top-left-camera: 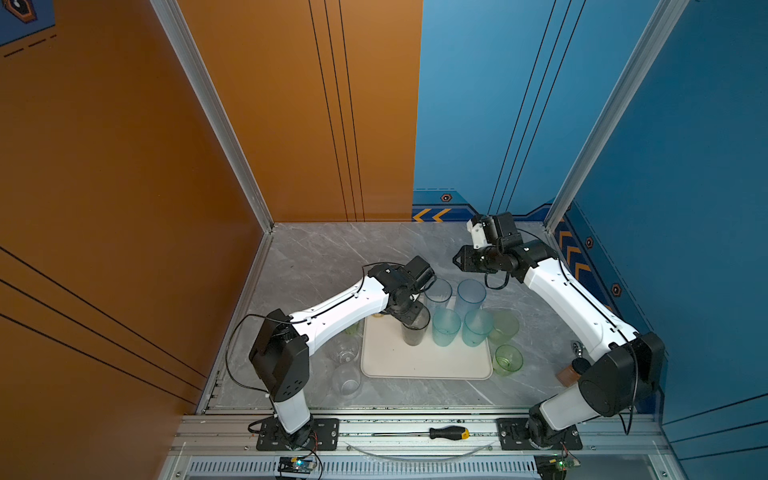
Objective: Place the glasses into the tray
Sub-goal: 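Lower the grey smoky glass onto the tray beside the yellow glasses and open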
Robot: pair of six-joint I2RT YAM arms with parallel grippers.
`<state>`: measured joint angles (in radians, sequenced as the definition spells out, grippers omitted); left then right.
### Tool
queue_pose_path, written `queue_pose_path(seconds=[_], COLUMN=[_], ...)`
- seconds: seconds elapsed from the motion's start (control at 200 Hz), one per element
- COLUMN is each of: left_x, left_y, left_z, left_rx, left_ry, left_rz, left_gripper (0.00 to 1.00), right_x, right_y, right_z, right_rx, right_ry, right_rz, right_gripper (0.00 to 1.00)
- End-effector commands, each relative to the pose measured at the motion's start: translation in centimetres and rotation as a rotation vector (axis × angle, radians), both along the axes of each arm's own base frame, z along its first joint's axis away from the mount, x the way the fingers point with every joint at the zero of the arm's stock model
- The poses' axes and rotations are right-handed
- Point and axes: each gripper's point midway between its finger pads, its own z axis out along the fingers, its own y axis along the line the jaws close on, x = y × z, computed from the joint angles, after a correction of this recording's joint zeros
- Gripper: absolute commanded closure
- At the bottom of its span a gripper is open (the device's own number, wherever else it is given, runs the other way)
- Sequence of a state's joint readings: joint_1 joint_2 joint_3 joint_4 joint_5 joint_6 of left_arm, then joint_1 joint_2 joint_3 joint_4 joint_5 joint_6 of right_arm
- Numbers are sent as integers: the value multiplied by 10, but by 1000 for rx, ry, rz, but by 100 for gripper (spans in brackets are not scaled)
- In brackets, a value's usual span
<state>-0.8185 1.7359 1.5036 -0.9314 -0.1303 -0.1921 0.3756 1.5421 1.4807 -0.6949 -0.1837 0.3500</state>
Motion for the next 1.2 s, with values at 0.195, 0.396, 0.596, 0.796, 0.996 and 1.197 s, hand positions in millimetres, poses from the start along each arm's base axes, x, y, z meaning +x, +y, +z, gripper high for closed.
queue_pose_path(seconds=[0.195, 0.396, 0.596, 0.796, 0.996, 1.197], left_x=[-9, -9, -8, -9, -12, -12], left_y=[7, 8, 5, 2, 1, 2], left_z=[0, 6, 16, 26, 36, 42], left_rx=[-19, -26, -47, -73, -100, -112], left_ry=[25, 12, -9, -23, -34, -47], left_rz=[23, 27, 23, 19, 21, 26], left_gripper=[80, 79, 78, 78, 78, 78], right_x=[2, 1, -1, -1, -2, -2], right_y=[10, 11, 11, 12, 11, 13], right_z=[7, 7, 8, 8, 9, 8], right_rx=[25, 24, 24, 22, 22, 23], right_ry=[-10, -10, -14, -15, -16, -14], right_rz=[14, 15, 17, 17, 18, 22], right_gripper=[65, 65, 65, 65, 65, 65])
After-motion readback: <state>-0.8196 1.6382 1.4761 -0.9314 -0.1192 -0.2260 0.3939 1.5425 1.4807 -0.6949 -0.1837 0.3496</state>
